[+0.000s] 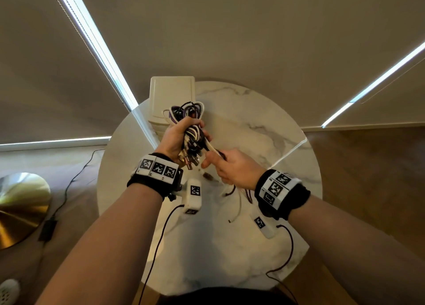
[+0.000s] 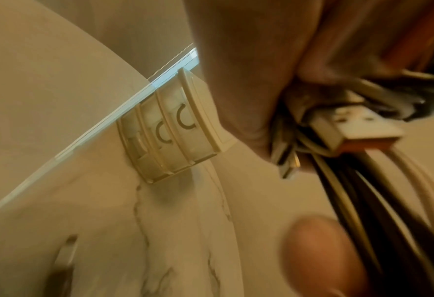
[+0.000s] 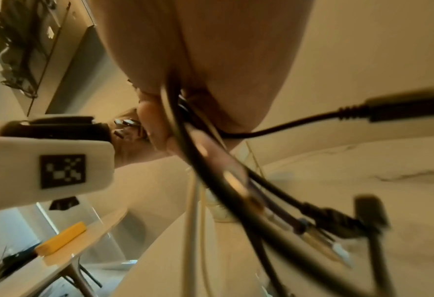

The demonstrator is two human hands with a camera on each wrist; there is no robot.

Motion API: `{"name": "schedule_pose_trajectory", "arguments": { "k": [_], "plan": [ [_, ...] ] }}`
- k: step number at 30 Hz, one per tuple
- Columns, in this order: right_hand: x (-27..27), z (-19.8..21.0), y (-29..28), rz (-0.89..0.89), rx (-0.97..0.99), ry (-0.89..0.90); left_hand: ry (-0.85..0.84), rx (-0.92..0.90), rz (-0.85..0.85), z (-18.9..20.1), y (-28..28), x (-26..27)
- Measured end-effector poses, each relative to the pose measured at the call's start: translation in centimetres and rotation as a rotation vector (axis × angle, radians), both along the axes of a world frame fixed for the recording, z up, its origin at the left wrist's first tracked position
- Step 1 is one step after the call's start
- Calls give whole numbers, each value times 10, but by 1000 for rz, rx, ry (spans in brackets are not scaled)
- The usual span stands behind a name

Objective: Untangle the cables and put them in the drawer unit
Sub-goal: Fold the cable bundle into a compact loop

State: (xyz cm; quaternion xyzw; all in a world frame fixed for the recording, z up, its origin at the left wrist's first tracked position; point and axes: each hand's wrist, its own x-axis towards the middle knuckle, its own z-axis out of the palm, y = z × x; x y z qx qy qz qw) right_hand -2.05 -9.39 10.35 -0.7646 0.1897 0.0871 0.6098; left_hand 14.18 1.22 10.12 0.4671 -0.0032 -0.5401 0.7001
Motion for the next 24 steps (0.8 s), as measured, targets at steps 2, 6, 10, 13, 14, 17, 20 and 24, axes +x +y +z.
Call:
{"name": "schedule_pose_trajectory", "arguments": {
  "k": [2,6,10,13,14,17,20,24],
  "plan": [
    [-8,2,1,-22,80,6,-26,36,-30,0,4,8],
    [-11,7,-21,37,-217,17,0,52,-209,4,16,17],
    [0,26,-36,194,-457,43,-91,80,-423,17,19,5],
    [10,34,-39,301,-563,100,-292,151,-522,32,17,-8],
    [11,36,-38,335,-569,99,-340,167,-531,36,16,-12],
    [10,39,-31,329,-535,49,-379,209,-532,32,16,-17],
    [8,39,-27,175,-486,14,-318,223,-465,25,18,-19],
    [5,33,-20,34,-391,36,-330,188,-597,32,11,-21]
  ]
}}
